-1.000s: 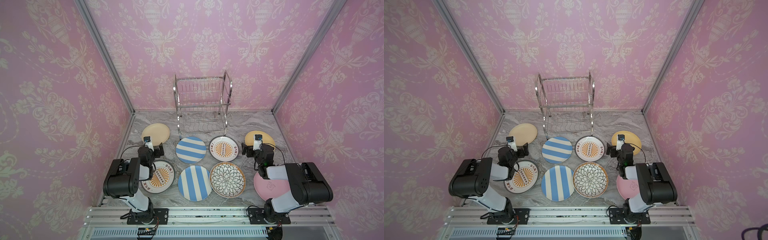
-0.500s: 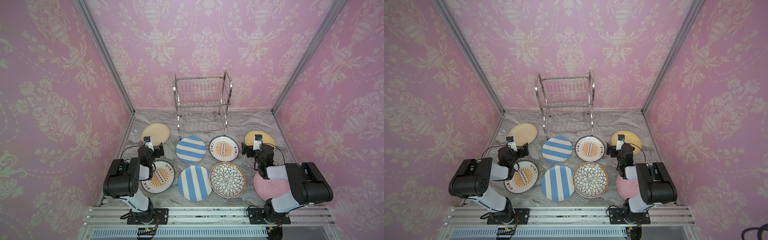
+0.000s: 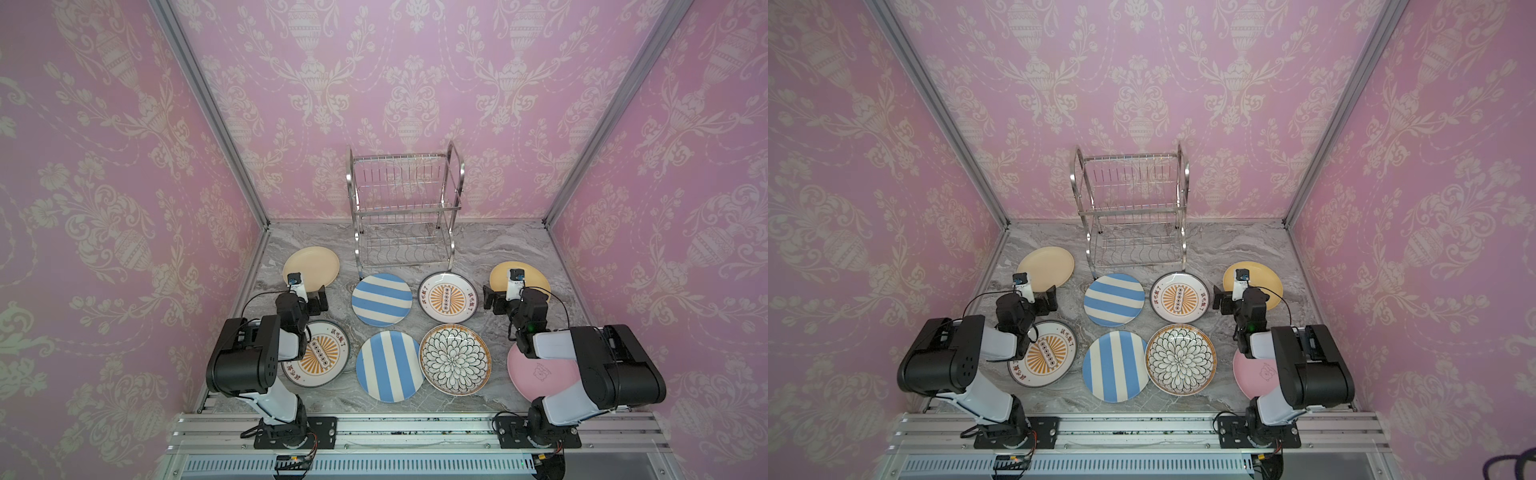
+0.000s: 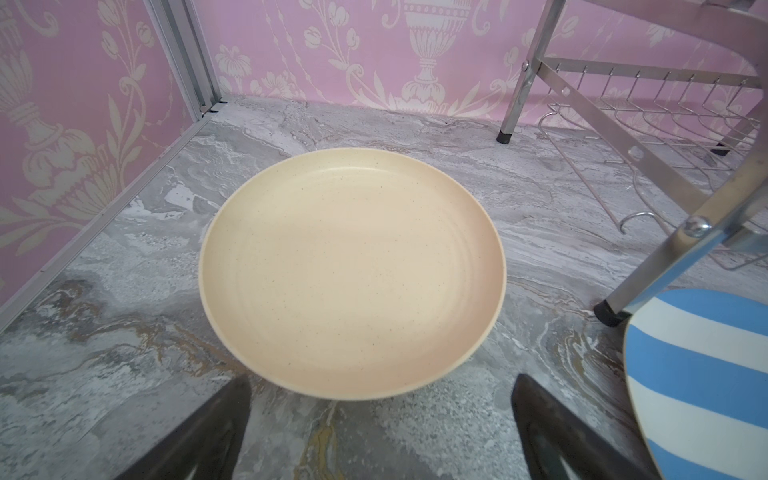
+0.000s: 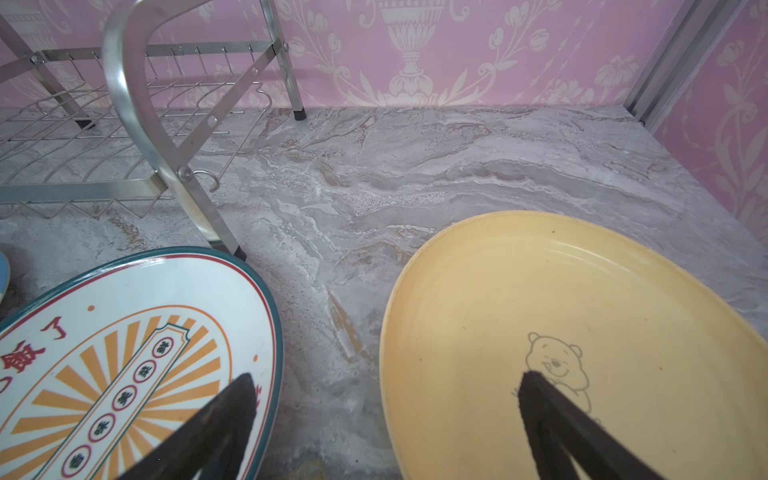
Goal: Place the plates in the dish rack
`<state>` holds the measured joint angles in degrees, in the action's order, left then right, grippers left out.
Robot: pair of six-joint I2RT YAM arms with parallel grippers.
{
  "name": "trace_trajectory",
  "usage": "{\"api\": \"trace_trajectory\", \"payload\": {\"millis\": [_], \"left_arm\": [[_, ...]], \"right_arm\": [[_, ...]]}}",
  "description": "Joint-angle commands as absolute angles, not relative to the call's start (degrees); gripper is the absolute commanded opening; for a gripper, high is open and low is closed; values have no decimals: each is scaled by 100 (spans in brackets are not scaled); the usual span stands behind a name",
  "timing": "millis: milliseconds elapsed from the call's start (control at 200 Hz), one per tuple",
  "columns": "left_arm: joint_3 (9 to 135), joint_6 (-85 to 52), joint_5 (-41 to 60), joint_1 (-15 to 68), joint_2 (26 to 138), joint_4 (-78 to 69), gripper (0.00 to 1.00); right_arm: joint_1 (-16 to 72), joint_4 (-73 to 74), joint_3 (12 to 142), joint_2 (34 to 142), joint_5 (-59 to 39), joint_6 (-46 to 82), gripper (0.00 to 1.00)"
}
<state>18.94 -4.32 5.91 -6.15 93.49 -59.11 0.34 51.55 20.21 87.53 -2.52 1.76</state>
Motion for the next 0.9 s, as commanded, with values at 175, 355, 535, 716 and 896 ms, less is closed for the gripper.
{"api": "trace_trajectory", "payload": {"millis": [175, 355, 535, 716, 896], "left_arm": [[2185, -352, 488, -573, 8248, -4583, 99], [2891, -864, 789, -572, 6968, -2420, 99], [3470, -1528, 1430, -545, 6514, -1305, 99], [3596, -1978, 2094, -495, 6356, -1162, 99], [3698, -1983, 2215, -340, 6264, -1102, 99]], "right_arm": [[-4, 2498, 2836, 6752, -418, 452, 100], [327, -1967, 5029, 6149, -1506, 487, 97], [803, -4268, 5905, 6467, -1864, 1041, 93], [800, -3582, 4983, 6132, -1851, 2359, 86], [800, -2719, 4251, 6299, -1487, 2889, 72]]}}
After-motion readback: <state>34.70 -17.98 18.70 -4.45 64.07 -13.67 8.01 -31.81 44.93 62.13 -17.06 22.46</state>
